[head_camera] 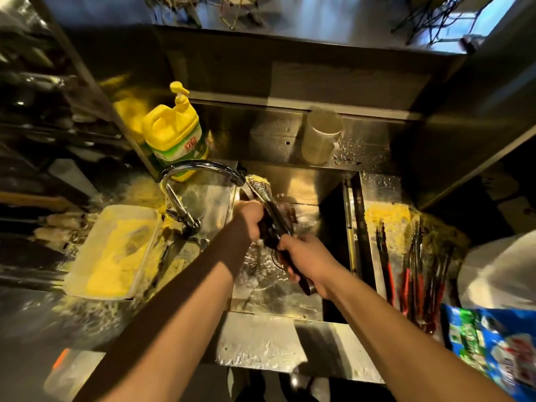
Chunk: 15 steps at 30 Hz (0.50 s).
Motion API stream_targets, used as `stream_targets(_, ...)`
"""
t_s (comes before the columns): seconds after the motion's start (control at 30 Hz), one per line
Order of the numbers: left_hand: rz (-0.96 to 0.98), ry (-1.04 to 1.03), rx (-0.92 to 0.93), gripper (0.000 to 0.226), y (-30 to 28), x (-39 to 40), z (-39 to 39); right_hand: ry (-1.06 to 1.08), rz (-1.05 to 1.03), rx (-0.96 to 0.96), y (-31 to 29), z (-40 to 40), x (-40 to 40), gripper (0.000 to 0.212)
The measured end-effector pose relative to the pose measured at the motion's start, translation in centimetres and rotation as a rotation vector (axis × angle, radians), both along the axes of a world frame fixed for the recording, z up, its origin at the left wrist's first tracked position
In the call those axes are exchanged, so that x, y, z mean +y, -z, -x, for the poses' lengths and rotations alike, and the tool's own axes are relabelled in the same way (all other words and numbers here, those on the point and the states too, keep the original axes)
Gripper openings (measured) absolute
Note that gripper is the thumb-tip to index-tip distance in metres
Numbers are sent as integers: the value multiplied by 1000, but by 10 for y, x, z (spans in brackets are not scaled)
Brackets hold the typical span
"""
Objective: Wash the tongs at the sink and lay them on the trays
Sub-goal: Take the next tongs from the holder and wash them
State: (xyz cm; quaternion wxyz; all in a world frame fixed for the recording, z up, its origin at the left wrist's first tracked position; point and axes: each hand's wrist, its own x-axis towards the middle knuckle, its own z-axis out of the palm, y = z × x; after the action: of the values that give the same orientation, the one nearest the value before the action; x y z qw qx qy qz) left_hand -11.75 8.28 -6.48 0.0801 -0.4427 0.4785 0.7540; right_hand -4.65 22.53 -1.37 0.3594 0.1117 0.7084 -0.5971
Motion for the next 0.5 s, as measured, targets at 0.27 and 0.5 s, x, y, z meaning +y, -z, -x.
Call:
stream_targets(0.27, 19, -26, 23, 30, -3, 11, -1, -37, -9, 54, -2, -2, -1, 14)
stream_targets(0.5, -10, -13, 41, 31, -1, 26, -7, -73, -25, 68, -3, 1, 4, 11)
